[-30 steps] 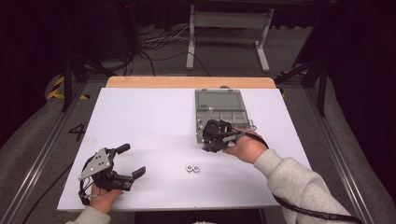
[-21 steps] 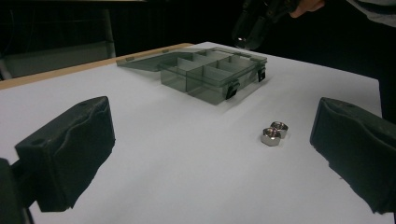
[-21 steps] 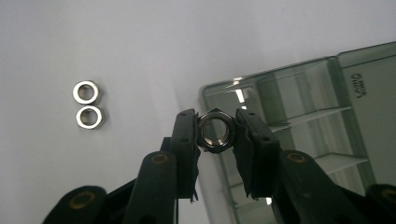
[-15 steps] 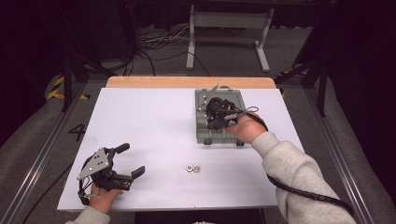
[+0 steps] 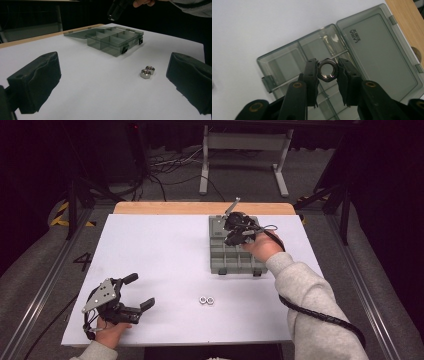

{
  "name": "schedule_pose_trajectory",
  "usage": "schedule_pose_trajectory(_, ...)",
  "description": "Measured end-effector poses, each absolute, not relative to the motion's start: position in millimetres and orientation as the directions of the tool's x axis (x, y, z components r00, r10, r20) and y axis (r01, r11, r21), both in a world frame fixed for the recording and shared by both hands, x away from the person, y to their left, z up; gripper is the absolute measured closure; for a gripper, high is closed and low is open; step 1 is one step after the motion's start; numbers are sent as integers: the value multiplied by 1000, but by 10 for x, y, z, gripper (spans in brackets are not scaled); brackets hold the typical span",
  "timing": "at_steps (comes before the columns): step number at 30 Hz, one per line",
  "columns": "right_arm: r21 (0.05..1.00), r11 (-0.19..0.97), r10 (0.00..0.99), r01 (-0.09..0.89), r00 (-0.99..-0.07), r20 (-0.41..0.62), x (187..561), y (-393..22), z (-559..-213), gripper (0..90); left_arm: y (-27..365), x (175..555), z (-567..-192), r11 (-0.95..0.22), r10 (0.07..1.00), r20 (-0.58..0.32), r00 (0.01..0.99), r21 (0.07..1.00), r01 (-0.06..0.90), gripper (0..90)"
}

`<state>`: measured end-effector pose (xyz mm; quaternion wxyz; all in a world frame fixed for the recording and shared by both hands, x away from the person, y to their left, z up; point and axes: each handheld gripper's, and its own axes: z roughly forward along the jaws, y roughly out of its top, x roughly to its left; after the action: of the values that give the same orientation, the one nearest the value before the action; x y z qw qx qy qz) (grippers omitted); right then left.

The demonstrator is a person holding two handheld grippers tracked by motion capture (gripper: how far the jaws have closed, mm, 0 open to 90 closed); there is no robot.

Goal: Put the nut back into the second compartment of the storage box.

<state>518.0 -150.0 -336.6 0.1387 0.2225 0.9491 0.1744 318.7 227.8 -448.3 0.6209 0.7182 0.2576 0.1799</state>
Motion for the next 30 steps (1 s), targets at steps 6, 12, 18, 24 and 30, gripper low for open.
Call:
schedule_pose_trajectory(6, 370, 829, 506, 419, -844, -178, 5304, -1566, -3557, 702, 2287, 3180, -4476, -102, 596, -55, 801, 984, 144, 4)
schedule_pose_trajectory(12, 340, 826, 524, 451, -836, -164, 5380, -1597, -3729, 702, 2284, 3180, -4477, -101, 592, -56, 804, 985, 143, 4)
schedule_pose_trajectory(18, 329, 827, 524, 457, -838, -152, 5400, -1572, -3841, 701, 2276, 3176, -4479, -98, 595, -60, 802, 984, 146, 3)
schedule_pose_trajectory(24, 313, 825, 531, 471, -835, -142, 5425, -1552, -3901, 695, 2274, 3172, -4476, -101, 593, -58, 803, 984, 145, 4)
schedule_pose_trajectory(30, 354, 812, 541, 464, -825, -163, 5383, -1557, -3778, 583, 2277, 3173, -4478, -99, 593, -59, 803, 984, 146, 3)
